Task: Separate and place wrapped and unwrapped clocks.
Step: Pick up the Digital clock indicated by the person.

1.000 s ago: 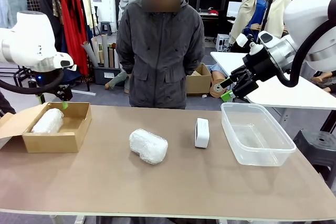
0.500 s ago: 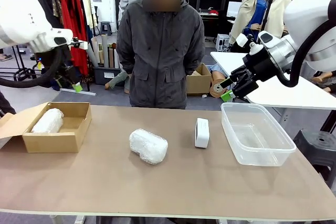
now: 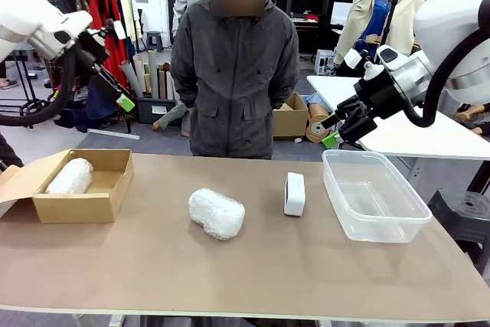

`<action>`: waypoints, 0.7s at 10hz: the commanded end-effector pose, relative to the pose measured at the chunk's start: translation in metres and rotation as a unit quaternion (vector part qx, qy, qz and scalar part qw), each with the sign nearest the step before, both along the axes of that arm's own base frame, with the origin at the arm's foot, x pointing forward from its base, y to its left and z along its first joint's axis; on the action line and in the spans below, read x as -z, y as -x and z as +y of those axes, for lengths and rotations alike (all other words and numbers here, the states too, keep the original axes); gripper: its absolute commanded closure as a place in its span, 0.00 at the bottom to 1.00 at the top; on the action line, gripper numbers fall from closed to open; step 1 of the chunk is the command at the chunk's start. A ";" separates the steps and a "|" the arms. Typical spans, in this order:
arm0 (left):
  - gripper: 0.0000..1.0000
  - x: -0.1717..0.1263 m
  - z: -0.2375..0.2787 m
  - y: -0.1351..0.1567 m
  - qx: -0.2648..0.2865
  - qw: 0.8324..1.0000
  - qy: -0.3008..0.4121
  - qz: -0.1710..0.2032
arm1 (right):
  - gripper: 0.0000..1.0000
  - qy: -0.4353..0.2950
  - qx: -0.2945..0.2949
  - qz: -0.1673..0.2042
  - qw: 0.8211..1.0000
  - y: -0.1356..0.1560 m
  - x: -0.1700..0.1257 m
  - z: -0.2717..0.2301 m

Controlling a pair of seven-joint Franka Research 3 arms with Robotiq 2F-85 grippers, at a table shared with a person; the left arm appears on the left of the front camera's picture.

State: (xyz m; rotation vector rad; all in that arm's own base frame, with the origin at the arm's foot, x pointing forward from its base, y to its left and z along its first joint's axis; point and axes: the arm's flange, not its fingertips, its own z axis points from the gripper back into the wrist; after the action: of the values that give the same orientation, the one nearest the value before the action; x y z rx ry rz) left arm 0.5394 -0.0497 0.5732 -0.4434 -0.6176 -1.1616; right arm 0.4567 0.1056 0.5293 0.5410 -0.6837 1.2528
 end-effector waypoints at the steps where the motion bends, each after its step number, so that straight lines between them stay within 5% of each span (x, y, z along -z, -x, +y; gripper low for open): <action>1: 0.00 -0.007 0.012 -0.006 0.079 0.995 0.055 -0.017 | 0.00 -0.002 -0.004 -0.002 1.000 -0.001 -0.002 0.000; 5: 0.00 -0.014 0.016 0.002 0.152 0.984 0.062 -0.072 | 0.00 -0.002 -0.004 -0.002 1.000 -0.001 -0.002 0.000; 7: 0.00 -0.011 0.026 0.002 0.149 0.984 0.077 -0.066 | 0.00 -0.002 -0.004 -0.002 1.000 -0.001 -0.002 0.000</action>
State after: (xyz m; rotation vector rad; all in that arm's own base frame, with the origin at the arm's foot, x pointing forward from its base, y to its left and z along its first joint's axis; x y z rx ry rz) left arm 0.5370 -0.0302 0.5875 -0.5698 -0.7387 -1.4481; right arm 0.4567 0.1057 0.5293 0.5410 -0.6836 1.2528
